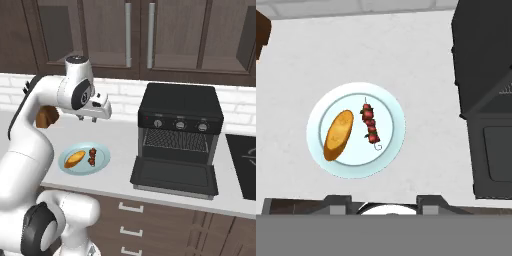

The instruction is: Pick up the kebab skewer and baguette bread, and place them inside the toaster oven. Close the toaster oven door and start by setting the timer.

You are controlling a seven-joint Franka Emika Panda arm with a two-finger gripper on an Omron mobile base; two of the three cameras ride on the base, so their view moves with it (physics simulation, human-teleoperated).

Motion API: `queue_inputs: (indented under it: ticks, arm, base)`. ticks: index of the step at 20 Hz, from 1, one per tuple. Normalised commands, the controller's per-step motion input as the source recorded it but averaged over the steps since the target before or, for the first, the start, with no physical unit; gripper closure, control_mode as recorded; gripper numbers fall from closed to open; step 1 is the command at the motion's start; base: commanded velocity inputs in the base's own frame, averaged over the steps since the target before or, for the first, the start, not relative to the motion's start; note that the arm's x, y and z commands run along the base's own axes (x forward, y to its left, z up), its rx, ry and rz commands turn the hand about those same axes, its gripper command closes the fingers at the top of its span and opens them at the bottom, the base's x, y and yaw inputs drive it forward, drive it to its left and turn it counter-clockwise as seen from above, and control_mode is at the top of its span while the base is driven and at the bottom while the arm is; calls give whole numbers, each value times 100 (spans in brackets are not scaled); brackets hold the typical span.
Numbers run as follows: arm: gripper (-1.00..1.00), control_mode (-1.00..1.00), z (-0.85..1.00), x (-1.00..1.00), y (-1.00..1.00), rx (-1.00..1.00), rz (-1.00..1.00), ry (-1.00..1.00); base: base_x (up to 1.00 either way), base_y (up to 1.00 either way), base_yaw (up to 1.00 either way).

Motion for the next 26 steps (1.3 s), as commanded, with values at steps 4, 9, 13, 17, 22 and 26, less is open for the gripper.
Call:
queue_inputs:
  ticks: [4, 9, 13, 17, 22, 26]
  arm:
    - [-100, -100, -13, -30, -20, 1, 0, -2]
    - [-100, -100, -39, -60, -94, 10, 4, -22]
    - [-100, -100, -28, -41, -100, 16, 19, -30]
    - [-100, -100, -27, -24, -100, 21, 23, -42]
    - [-100, -100, -40, 12, -94, 18, 11, -33]
    - [-100, -100, -29, 47, -67, 10, 3, -22]
  base:
    - [0, 0, 0]
    - [0, 0, 0]
    - [0, 0, 0]
    - [0, 0, 0]
    - [0, 0, 0]
    - [0, 0, 0]
